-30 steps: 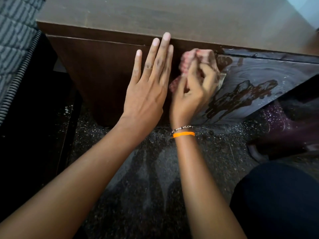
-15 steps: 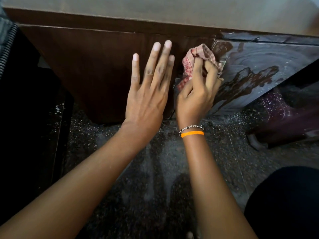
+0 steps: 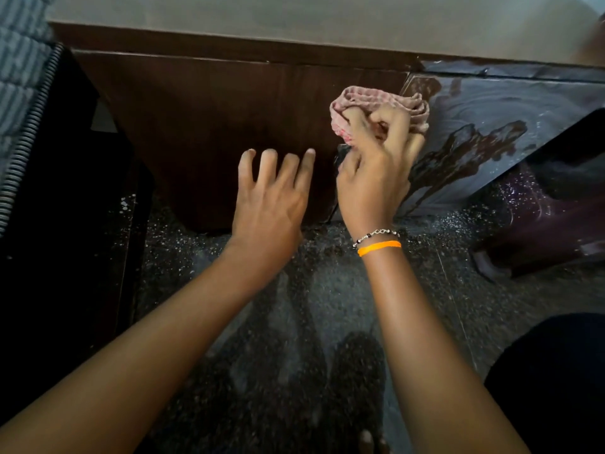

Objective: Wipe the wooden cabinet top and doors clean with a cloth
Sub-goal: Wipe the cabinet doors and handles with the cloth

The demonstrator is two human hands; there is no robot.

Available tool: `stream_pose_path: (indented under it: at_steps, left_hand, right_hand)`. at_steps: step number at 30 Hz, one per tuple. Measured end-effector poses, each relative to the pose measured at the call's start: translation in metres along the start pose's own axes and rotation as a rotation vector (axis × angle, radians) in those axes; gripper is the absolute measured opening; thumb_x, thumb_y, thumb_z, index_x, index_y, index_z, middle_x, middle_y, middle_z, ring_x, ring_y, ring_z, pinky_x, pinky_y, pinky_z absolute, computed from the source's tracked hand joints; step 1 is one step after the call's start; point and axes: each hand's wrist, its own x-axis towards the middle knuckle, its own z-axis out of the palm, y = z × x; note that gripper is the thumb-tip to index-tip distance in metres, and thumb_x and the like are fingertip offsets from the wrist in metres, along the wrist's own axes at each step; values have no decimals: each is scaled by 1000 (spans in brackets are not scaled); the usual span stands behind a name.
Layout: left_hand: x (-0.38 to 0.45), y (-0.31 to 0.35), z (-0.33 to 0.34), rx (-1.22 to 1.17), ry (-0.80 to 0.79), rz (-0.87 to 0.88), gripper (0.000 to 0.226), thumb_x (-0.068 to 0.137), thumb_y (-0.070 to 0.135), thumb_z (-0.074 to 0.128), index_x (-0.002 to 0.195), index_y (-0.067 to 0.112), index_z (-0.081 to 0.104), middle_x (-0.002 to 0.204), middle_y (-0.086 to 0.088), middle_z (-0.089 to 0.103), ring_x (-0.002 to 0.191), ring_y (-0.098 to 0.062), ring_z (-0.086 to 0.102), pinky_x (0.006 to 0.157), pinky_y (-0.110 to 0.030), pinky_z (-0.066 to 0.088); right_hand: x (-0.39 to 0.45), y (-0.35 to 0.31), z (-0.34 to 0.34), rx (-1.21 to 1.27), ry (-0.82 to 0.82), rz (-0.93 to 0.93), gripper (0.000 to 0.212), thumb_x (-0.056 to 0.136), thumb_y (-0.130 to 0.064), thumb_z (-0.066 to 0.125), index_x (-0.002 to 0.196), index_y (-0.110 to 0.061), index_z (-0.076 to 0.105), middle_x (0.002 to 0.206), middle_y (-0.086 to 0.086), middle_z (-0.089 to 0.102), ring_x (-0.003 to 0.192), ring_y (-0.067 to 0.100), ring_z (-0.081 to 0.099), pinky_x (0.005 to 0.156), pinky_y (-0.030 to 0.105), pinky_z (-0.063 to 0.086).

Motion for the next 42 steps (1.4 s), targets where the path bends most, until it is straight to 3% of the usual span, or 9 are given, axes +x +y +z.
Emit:
stream_pose_path:
  at_steps: [3, 7, 12, 16, 21, 26, 31, 39, 42]
  left_hand:
    - [-1, -8, -4, 1, -5, -27, 78, 63, 21, 51, 140, 12, 38, 104, -2, 58, 101, -27, 53, 97, -41, 33]
    - [-2, -12, -5, 1, 8, -49, 79, 63, 17, 59, 139, 12, 39, 101, -3, 58, 97, -28, 53, 90, -40, 38]
    - [-4, -8, 0, -15, -23, -17, 78, 63, 18, 57, 139, 14, 39, 101, -2, 59, 97, -26, 54, 88, -39, 40]
    - [1, -1, 3, -42, -38, 28, 81, 61, 17, 62, 138, 15, 40, 99, -2, 60, 95, -28, 54, 85, -39, 31]
    - [15, 14, 1, -86, -1, 35, 75, 66, 17, 39, 141, 16, 36, 98, -2, 59, 93, -27, 54, 80, -37, 23]
    - [22, 25, -6, -169, -106, 70, 73, 80, 15, 42, 148, 14, 15, 113, -3, 53, 108, -28, 46, 92, -41, 34]
    - [32, 32, -6, -203, -69, 55, 70, 71, 16, 18, 136, 7, 43, 91, 1, 63, 92, -26, 56, 78, -35, 45]
    - [41, 34, -8, -423, -197, 115, 66, 81, 8, 35, 144, -2, 19, 115, -7, 55, 111, -33, 38, 83, -42, 27]
    - [43, 27, -15, -356, -149, 83, 63, 74, 11, 32, 136, 5, 41, 106, -5, 61, 106, -33, 44, 82, -41, 27]
  right_hand:
    - [-11, 12, 21, 454, 68, 274, 53, 68, 6, 49, 114, -15, 64, 112, 4, 54, 108, 18, 50, 97, 16, 34]
    - [-33, 19, 32, 722, -60, 648, 39, 77, 1, 56, 116, -1, 61, 107, 7, 56, 99, 13, 54, 91, 12, 40]
    - [-17, 9, 10, 586, 212, 407, 38, 71, 4, 57, 108, 0, 64, 97, 2, 50, 92, 10, 55, 87, 17, 45]
    - [3, -1, 15, 454, 255, 246, 33, 74, -3, 52, 103, -3, 68, 100, 14, 58, 95, 30, 59, 85, 37, 49]
    - [-4, 11, 29, 453, 232, 255, 30, 77, -2, 49, 101, -1, 68, 105, 20, 58, 99, 32, 57, 89, 39, 46]
    - [-26, 37, 35, 379, 49, 190, 32, 78, 3, 52, 103, -8, 68, 111, 14, 60, 105, 30, 54, 92, 18, 34]
    - [-6, 36, 27, 352, 141, 108, 29, 78, 6, 57, 103, -4, 68, 105, 19, 59, 96, 33, 54, 86, 26, 37]
    - [-17, 39, 44, 332, 126, 169, 17, 86, -13, 64, 101, -18, 69, 113, 6, 60, 96, 21, 47, 80, 26, 37]
    - [-19, 40, 43, 366, 145, 172, 26, 81, -1, 57, 99, -14, 70, 110, 10, 59, 98, 29, 52, 83, 19, 34]
